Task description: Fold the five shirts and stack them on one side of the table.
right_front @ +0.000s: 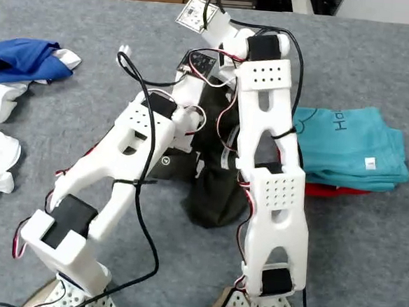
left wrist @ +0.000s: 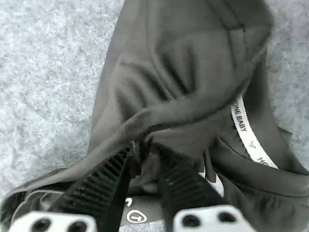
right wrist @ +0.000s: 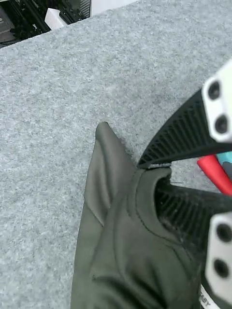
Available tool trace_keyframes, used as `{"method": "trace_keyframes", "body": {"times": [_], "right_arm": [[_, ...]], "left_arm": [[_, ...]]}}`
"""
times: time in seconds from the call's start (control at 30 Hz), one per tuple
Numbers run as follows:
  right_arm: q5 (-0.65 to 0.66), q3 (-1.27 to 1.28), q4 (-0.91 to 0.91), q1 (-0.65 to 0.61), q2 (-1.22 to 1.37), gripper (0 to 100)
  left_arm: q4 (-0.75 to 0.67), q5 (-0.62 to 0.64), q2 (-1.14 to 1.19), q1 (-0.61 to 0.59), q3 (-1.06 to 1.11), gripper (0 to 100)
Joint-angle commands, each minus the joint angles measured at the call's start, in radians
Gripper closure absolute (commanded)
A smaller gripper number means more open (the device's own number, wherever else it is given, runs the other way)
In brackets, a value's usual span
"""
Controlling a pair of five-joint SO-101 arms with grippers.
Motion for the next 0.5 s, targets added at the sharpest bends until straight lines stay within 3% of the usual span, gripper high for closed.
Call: {"method": "trace_keyframes", "body": {"times": [0.0, 0.47], "right_arm": [[0.011, -0.048, 0.008, -0.01, -0.042, 99.5], [0.003, -0.308, 0.241, -0.085, -0.044, 99.4]], "left_arm": [[0.005, 0.009, -0.008, -0.023, -0.031, 98], [0.072, 0.006, -0.008, -0.356, -0.029, 98]]}}
